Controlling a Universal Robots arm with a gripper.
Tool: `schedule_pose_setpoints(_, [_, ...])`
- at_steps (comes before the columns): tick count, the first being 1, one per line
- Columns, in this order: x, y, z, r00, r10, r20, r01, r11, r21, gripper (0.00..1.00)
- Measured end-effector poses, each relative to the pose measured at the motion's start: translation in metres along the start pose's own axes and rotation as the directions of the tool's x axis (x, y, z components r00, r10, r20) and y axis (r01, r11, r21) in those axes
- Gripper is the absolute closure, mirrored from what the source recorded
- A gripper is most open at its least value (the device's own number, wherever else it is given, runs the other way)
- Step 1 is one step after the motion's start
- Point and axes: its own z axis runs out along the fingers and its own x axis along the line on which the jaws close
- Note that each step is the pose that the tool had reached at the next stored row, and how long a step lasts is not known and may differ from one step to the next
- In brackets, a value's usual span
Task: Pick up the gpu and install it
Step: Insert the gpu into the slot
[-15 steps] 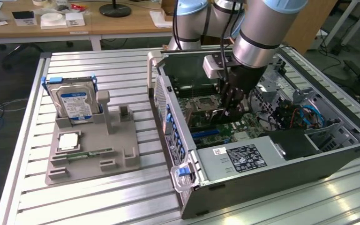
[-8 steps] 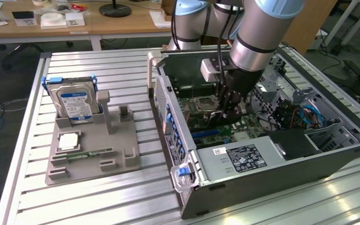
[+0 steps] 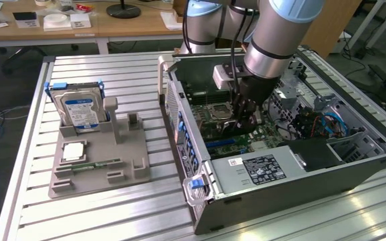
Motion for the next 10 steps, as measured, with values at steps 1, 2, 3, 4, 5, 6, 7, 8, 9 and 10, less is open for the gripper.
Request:
schedule_pose_setpoints(1, [0.0001,0.0,0.0003,1.0,0.0,0.0001,0.0,1.0,0.0001,0.74])
schedule_pose_setpoints(2, [0.0001,0.0,0.0007,1.0,0.0,0.0002,0.0,1.0,0.0002,0.74])
schedule_pose_setpoints(3, [0.0002,0.0002,0.0013,1.0,0.0,0.0004,0.0,1.0,0.0003,0.74])
schedule_pose_setpoints(4, [0.0002,0.0008,0.0019,1.0,0.0,0.0003,0.0,1.0,0.0003,0.74])
schedule_pose_setpoints(5, [0.0003,0.0014,0.0025,1.0,0.0,0.0001,0.0,1.0,0.0003,0.74])
schedule_pose_setpoints(6, [0.0004,0.0021,0.003,1.0,0.0,-0.0001,0.0,1.0,0.0002,0.74])
schedule_pose_setpoints(7, [0.0005,0.0029,0.0034,1.0,0.0,-0.0003,0.0,1.0,0.0002,0.74])
schedule_pose_setpoints(8, [0.0006,0.0036,0.0038,1.0,0.0,-0.0006,0.0,1.0,0.0002,0.74])
schedule_pose_setpoints(9, [0.0006,0.0039,0.004,1.0,0.0,-0.0013,0.0,1.0,0.0001,0.74])
schedule_pose_setpoints(10, [0.0007,0.0039,0.0042,1.0,0.0,-0.002,0.0,1.0,0.0002,0.74])
